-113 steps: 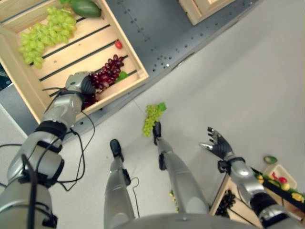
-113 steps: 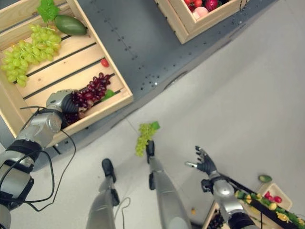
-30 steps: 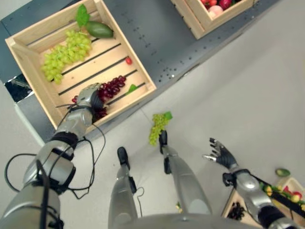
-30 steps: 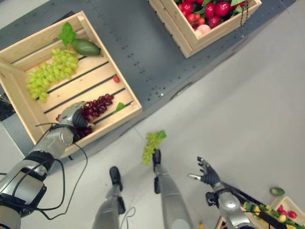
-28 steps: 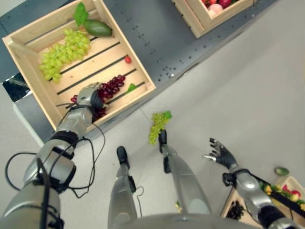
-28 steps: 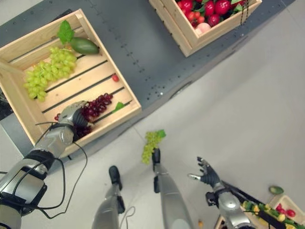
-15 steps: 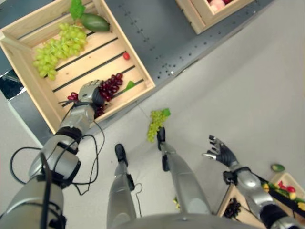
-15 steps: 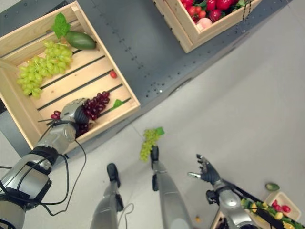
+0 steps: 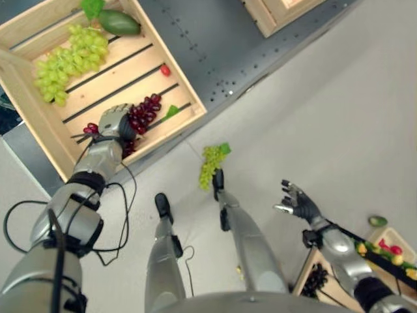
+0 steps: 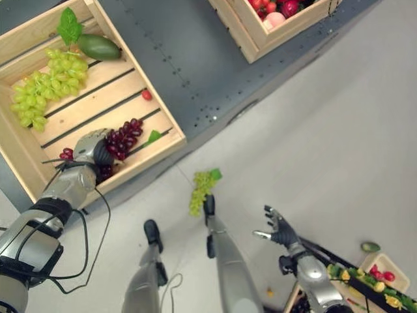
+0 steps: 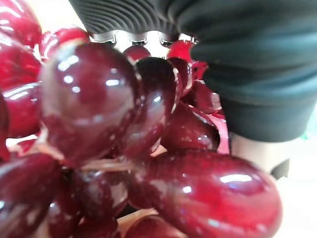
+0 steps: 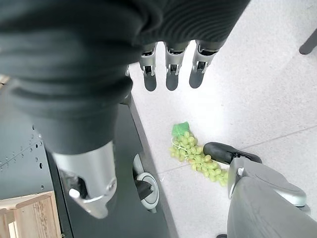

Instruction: Pick up the fruits from the basket on one side to the basket on the other side

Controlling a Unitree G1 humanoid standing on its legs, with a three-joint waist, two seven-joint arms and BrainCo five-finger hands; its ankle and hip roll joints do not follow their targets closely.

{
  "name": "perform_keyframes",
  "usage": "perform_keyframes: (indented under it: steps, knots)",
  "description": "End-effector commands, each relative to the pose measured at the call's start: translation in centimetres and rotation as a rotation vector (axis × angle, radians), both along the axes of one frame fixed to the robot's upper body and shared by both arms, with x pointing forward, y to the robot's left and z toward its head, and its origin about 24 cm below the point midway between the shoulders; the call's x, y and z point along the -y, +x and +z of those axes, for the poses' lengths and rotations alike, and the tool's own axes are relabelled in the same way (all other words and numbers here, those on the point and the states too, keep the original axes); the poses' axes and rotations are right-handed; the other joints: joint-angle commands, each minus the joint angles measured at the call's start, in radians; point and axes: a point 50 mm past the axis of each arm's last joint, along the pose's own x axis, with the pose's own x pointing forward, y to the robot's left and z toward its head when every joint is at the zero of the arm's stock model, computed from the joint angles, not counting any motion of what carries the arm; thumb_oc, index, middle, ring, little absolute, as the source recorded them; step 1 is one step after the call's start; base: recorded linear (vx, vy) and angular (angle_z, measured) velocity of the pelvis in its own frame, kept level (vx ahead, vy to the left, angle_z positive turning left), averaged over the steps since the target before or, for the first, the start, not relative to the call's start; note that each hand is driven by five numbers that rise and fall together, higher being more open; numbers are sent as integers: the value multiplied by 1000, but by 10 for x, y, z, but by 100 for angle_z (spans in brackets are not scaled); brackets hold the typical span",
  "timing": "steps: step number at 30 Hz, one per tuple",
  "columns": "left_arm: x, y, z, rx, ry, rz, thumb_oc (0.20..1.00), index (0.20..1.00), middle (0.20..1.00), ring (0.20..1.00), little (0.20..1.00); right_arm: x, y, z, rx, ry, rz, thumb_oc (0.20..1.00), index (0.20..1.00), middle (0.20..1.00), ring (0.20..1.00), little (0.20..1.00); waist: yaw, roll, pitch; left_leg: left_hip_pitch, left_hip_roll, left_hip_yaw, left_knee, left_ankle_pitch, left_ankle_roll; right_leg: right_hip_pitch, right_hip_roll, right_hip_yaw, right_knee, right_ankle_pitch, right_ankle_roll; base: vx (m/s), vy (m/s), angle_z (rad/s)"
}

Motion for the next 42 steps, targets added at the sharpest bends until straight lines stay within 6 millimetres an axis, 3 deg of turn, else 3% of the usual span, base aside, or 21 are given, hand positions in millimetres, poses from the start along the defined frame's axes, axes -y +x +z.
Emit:
perform_keyframes:
  steps: [1,4,5,6,7,22,33,39,42]
  knots:
    - [11,4,-12,-100,21,-21,1000,1000,1000,1000,1000,1,4,19,98,27,26,1000,1000,1000,1000,1000,-17,-37,19,-15,-6,-21,60,6,24,27,19,-2,48,-36,94,0,0,0]
    - [9,4,-10,-96,15,-10,1000,1000,1000,1000,1000,0,6,22,112,30,34,1000,1000,1000,1000,1000,-21,-40,24,-18,-2,-21,56,9,22,20,21,-4,50,-37,93,0,0,0]
    - [8,5,-9,-92,11,-5,567,567,567,567,567,0,6,23,115,36,32,1000,1000,1000,1000,1000,-21,-44,26,-19,0,-22,53,12,21,15,23,-6,55,-37,94,0,0,0]
    - [8,5,-9,-92,11,-5,464,464,464,464,464,0,6,23,115,36,32,1000,1000,1000,1000,1000,-21,-44,26,-18,0,-22,53,12,21,15,23,-6,55,-37,94,0,0,0]
    - [8,4,-10,-94,5,-2,200,200,200,200,200,-1,6,24,121,34,33,1000,1000,1000,1000,1000,-23,-46,25,-16,2,-22,49,13,20,14,23,-8,57,-39,95,0,0,0]
    - [0,-5,-31,-157,-12,42,200,200,200,200,200,3,3,26,121,23,47,1000,1000,1000,1000,1000,-29,-41,6,-42,1,-29,83,-6,20,-1,17,-6,66,-37,92,-1,1,-1]
    - [-1,-8,-33,-151,-45,43,200,200,200,200,200,4,3,26,121,24,47,1000,1000,1000,1000,1000,-21,-42,-4,-53,-2,-36,100,-9,21,4,12,-12,66,-34,90,0,0,0]
    - [16,-12,-30,6,-237,-48,200,200,200,200,200,7,-4,22,115,25,24,1000,1000,1000,1000,1000,8,-28,-10,-36,-15,-44,110,-18,25,34,2,-16,67,-41,88,1,1,-1]
    - [29,-25,-27,107,-349,-149,200,200,200,200,200,10,-9,19,109,25,-4,1000,1000,1000,1000,1000,33,-14,-11,-16,-27,-53,117,-26,29,62,-7,-20,71,-49,84,-1,4,5]
